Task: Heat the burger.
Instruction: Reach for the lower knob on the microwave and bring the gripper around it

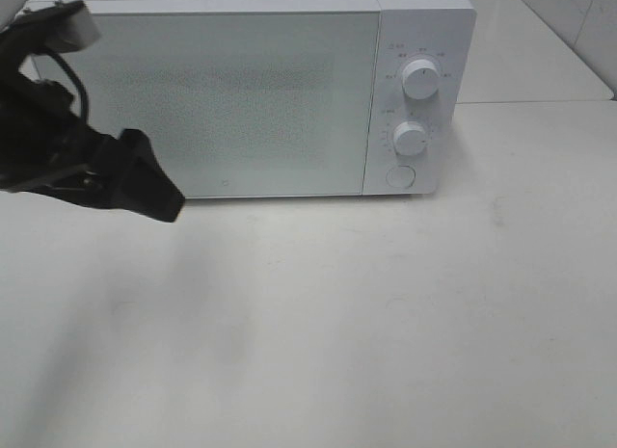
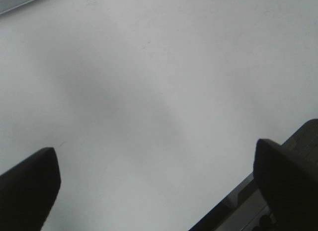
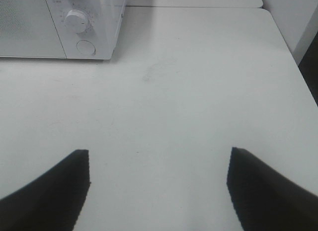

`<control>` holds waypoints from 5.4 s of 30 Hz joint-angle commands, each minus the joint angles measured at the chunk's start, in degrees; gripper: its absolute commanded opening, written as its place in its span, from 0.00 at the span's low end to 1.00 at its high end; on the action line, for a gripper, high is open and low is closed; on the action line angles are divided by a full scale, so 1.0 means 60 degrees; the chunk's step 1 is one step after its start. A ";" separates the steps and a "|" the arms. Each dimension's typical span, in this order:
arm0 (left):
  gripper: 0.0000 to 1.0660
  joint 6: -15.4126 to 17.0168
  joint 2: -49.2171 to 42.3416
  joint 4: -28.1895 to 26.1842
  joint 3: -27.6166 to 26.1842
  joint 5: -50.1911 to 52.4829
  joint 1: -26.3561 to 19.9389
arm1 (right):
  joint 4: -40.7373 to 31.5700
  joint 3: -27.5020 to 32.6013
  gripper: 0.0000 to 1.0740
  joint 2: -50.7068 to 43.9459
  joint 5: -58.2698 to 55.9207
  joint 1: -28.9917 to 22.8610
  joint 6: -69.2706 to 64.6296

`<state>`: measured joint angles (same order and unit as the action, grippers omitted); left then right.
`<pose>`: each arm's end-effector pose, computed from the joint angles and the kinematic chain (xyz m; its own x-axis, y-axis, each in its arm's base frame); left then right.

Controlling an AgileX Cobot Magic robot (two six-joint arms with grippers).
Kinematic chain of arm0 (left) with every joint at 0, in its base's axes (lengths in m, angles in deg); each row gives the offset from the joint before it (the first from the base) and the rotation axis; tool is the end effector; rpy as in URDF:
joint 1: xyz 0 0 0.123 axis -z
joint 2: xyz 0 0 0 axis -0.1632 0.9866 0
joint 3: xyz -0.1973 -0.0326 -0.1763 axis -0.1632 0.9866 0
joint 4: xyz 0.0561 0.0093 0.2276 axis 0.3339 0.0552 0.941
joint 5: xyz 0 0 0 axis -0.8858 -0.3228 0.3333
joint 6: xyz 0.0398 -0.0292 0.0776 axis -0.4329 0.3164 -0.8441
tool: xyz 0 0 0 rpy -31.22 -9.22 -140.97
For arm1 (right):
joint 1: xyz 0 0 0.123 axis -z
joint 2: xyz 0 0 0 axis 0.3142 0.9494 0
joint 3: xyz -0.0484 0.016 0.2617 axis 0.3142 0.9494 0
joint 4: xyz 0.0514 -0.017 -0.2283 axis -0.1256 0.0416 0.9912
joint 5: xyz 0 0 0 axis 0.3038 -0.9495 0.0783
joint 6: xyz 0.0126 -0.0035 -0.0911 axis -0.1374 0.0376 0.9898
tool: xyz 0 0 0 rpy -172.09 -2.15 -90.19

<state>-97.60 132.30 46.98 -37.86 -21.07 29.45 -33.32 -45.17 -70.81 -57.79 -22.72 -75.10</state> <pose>0.2371 -0.1236 0.2393 -0.8068 0.3561 -0.4715 0.5292 0.7904 -0.3085 0.0022 -0.0039 0.2729 -0.3977 -0.0038 -0.9175 -0.0263 0.9996 0.0072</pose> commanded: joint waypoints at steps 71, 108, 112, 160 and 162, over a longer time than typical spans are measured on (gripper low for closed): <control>0.92 0.4183 -1.4037 0.4736 0.3963 -0.2874 -0.2913 | 0.0010 0.0000 0.71 -0.0286 -0.0019 0.0067 0.0057; 0.92 0.4183 -1.3961 0.4756 0.3963 -0.2874 -0.2913 | 0.0010 0.0000 0.71 -0.0286 -0.0019 0.0067 0.0057; 0.92 0.4183 -1.3961 0.4756 0.3963 -0.2874 -0.2913 | 0.0010 0.0000 0.71 -0.0286 -0.0010 0.0067 0.0057; 0.92 0.4183 -1.3961 0.4756 0.3963 -0.2874 -0.2913 | -0.0611 -0.0286 0.71 0.6990 0.8107 0.0067 0.0019; 0.92 0.4183 -1.3961 0.4756 0.3963 -0.2874 -0.2913 | -0.0611 0.0057 0.71 0.7334 0.9215 0.0067 0.0019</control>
<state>-72.33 49.45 75.98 -14.25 -38.43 12.09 -36.81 -46.15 -28.30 -8.86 -22.72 -75.10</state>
